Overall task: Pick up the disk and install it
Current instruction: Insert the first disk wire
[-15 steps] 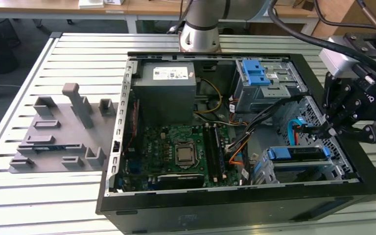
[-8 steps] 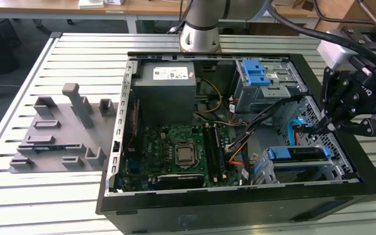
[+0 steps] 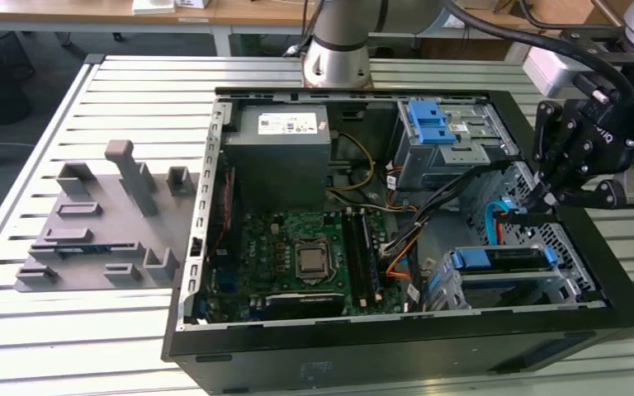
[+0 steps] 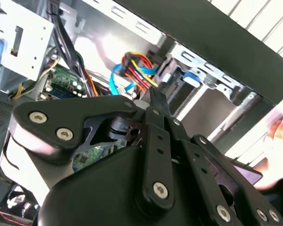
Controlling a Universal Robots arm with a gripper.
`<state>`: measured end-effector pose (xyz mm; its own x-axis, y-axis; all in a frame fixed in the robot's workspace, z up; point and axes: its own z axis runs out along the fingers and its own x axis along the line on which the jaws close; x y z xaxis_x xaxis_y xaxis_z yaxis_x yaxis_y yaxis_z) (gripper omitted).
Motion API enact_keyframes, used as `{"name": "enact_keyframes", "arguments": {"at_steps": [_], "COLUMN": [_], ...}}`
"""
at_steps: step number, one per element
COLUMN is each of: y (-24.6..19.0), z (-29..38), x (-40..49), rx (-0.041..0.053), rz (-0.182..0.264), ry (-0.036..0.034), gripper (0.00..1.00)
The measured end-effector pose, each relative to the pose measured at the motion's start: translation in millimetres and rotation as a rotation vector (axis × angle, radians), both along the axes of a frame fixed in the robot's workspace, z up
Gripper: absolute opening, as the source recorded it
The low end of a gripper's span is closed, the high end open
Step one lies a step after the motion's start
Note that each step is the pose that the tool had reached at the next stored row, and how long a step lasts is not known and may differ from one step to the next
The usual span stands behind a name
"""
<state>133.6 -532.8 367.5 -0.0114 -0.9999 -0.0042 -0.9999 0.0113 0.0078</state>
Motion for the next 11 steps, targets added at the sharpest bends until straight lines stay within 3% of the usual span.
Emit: {"name": "enact_keyframes", "arguments": {"at_steps": [4,5,8,9,10,11], "y": [0.0,0.3,2.6,4.3,6.7,8.8], "z": [0.1,0.1,-0.1,-0.3,-0.7,-1.0], "x": [0.0,0.1,0.1,0.1,0.1,0.1], "rx": [-0.0001,-0.0044,-0.0557,-0.0734,-0.0856,-0.0887], "rz": [0.0,0.0,0.0,0.0,0.0,0.0], "ry": [-0.0002,-0.0003,-0.0002,-0.0002,-0.0002,-0.0002], "gripper": [0.11,0.11,0.11,0.17,0.17,0.24]}}
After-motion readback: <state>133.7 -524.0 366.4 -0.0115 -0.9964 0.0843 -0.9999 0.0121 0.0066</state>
